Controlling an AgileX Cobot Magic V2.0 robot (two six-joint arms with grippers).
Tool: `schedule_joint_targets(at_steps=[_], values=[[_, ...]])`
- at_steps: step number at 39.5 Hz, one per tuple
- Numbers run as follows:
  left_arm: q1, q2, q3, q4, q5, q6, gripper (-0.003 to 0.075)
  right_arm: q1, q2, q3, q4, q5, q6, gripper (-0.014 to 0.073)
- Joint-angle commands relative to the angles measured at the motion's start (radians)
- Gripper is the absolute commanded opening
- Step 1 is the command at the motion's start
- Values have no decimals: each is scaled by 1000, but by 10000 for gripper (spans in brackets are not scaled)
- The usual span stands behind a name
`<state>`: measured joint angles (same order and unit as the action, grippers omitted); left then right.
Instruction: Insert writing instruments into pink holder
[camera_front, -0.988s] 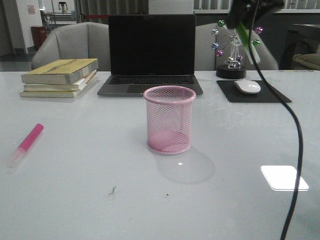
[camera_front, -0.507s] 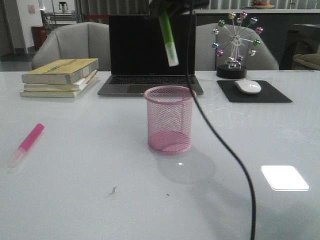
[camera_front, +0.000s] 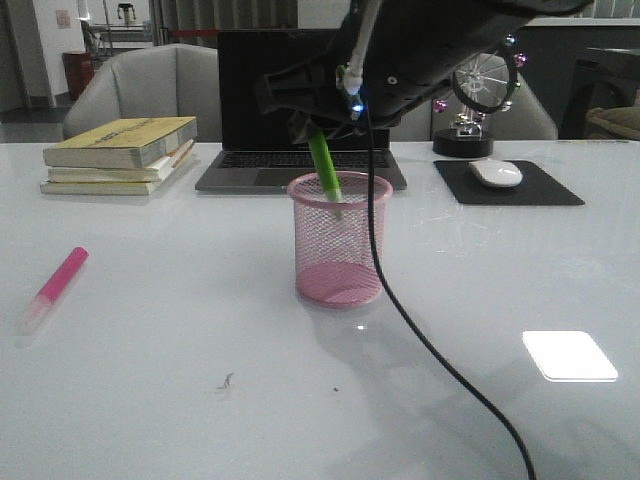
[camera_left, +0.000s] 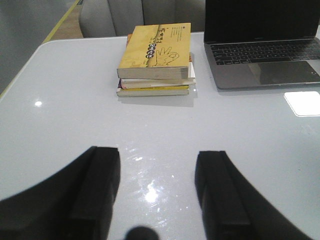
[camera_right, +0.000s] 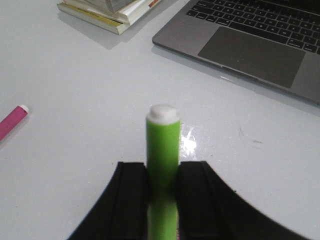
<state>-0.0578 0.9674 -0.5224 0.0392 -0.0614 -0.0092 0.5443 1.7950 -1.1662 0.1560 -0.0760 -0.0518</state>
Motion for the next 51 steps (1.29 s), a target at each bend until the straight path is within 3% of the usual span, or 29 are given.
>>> schedule_joint_targets(at_steps=[1,7,14,16,25,35,43,51], values=[[-2,-10,-34,-11,-83,-11,416,0,-51,-26,-4,-92,-8,29],[-2,-10,-34,-11,-73,-11,416,0,-51,-28,-4,-50,-8,86],[-2,-10,-34,-11,-63,-11,416,-1,-70,-28,16,39,-8,428],[-2,-10,-34,-11,-62,-11,416,-1,-84,-28,16,55,-8,480],[-2,-10,-34,-11,-60,-11,416,-23,-207,-28,-56,143,-9,470],[-2,-10,-34,-11,-60,-11,416,-98,-428,-28,-129,393,-9,470],[-2,-10,-34,-11,-60,-11,416,-258,-585,-23,-137,553,-9,470],[-2,-10,-34,-11,-60,-11,416,-462,-704,50,-149,626,-9,470]])
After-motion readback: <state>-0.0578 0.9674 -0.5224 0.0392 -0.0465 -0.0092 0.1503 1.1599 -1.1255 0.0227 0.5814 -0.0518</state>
